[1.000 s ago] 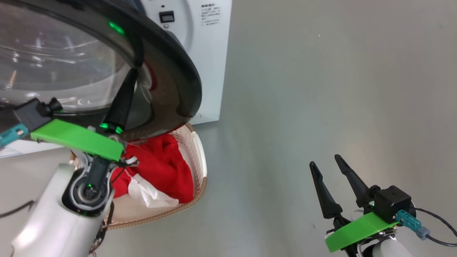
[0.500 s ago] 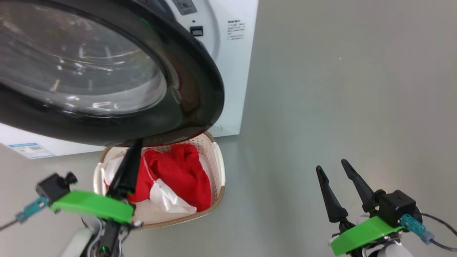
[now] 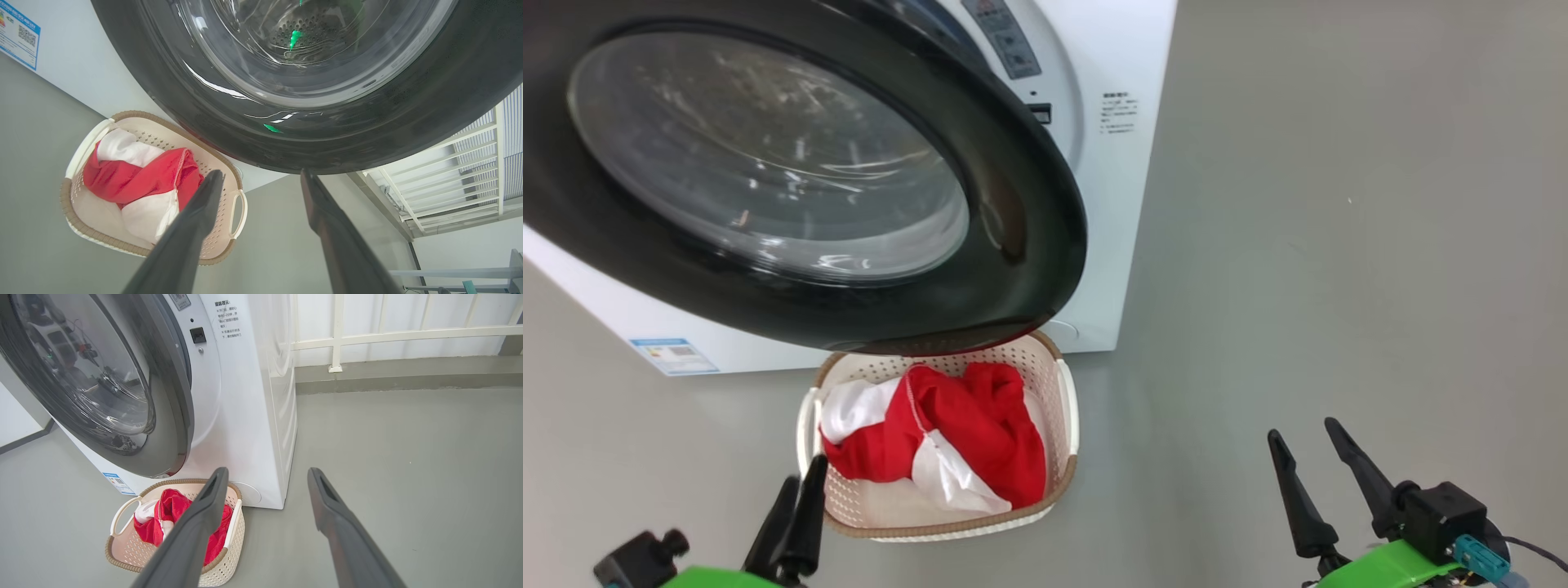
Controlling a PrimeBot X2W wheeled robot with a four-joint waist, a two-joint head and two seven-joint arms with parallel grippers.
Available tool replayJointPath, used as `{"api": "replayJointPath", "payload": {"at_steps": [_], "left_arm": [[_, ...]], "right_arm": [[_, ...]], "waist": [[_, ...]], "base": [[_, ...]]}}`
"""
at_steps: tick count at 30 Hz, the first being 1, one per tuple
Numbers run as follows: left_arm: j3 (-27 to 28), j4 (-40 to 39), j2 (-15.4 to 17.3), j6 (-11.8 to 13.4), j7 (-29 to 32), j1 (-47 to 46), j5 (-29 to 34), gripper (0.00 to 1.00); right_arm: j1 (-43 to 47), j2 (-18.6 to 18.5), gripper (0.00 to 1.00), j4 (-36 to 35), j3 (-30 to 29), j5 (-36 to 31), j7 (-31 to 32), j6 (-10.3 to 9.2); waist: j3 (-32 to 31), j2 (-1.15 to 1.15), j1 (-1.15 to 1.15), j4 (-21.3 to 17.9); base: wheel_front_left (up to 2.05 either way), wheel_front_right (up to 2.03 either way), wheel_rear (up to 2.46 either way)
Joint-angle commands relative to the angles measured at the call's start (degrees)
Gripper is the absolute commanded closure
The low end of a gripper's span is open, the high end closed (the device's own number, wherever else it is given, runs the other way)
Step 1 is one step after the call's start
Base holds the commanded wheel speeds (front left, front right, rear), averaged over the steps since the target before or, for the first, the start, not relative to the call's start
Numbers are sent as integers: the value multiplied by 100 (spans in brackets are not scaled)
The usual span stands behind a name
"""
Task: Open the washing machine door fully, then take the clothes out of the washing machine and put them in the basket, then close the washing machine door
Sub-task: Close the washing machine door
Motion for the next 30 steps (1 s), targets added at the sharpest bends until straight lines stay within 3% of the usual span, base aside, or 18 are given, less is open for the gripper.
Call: {"api": "replayJointPath", "payload": {"at_steps": [1,12,20,30], "left_arm": [[294,-97,81,-32,-69,24,127,0],[1038,-223,-75,-32,-69,624,1565,0],[1635,-469,-313,-32,-70,981,3334,0],[2393,-1266,-932,-32,-70,1264,5467,0]], "right_arm": [[3,-70,0,-142,102,-45,-37,43],[268,-150,0,-132,-14,-37,-37,43],[355,-163,0,-158,-124,-45,-37,43],[339,-147,0,-177,-187,-57,-37,43]], "waist": [[-107,0,0,117],[-273,0,0,283],[-296,0,0,312],[-315,0,0,308]], "base": [[0,0,0],[0,0,0],[0,0,0],[0,0,0]]}}
